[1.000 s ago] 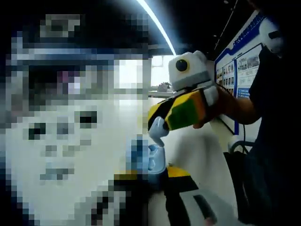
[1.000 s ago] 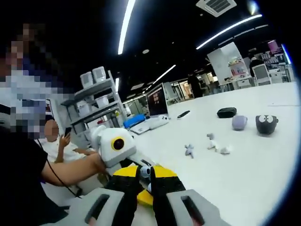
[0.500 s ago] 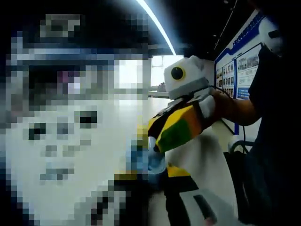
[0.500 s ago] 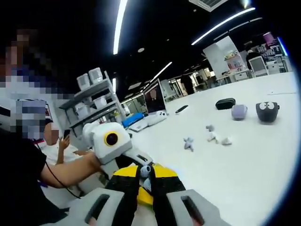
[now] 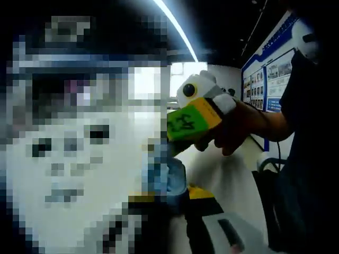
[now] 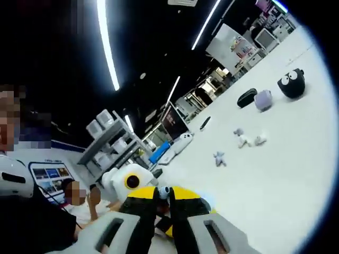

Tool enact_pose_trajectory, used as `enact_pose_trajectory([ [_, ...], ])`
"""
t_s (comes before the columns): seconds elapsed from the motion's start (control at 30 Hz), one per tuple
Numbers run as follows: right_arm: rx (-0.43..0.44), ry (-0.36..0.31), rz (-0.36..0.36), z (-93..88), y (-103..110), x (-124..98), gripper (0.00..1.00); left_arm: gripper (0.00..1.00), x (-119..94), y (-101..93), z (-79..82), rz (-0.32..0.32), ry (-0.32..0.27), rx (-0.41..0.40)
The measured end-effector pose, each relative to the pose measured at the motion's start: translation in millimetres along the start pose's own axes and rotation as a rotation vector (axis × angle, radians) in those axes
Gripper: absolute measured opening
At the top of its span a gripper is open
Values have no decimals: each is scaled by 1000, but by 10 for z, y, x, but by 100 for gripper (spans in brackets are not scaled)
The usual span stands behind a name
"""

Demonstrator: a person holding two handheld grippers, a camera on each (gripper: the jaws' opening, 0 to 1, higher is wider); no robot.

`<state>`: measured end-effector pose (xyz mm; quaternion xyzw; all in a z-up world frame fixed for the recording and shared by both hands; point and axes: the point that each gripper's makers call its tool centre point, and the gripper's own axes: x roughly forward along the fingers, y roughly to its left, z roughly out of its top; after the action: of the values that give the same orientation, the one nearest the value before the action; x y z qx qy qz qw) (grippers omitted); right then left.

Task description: Pick up the earbuds from the table and place the earbuds into the earbud case

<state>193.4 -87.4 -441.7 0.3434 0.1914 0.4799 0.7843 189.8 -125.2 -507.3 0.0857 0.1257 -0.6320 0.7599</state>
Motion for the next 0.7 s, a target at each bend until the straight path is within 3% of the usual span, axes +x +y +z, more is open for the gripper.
enact_pose_trajectory([
  [0.13, 23, -15, -4, 47, -2, -62, 9, 19, -2, 1, 0, -1, 0, -1],
  [0.2, -22, -12, -27, 78, -33, -111, 9, 19, -2, 1, 1, -1, 0, 0],
  [0.27, -176, 42, -105, 133, -120, -273, 9, 19, -4, 0, 1, 0, 0, 0],
  [0.37, -251, 62, -156, 188, -168, -341, 9, 19, -7, -1, 0, 1, 0, 0],
  [0.4, -300, 101, -191, 169, -234, -402, 9, 19, -8, 0, 0, 1, 0, 0],
  [0.47, -500, 270, -321, 139, -487, -701, 9, 19, -8, 0, 0, 1, 0, 0],
  [0.53, -539, 330, -338, 122, -542, -816, 9, 19, -9, 1, -1, 1, 0, 0],
  [0.7, -624, 381, -361, 90, -626, -902, 9, 19, -10, 1, -1, 1, 0, 0],
])
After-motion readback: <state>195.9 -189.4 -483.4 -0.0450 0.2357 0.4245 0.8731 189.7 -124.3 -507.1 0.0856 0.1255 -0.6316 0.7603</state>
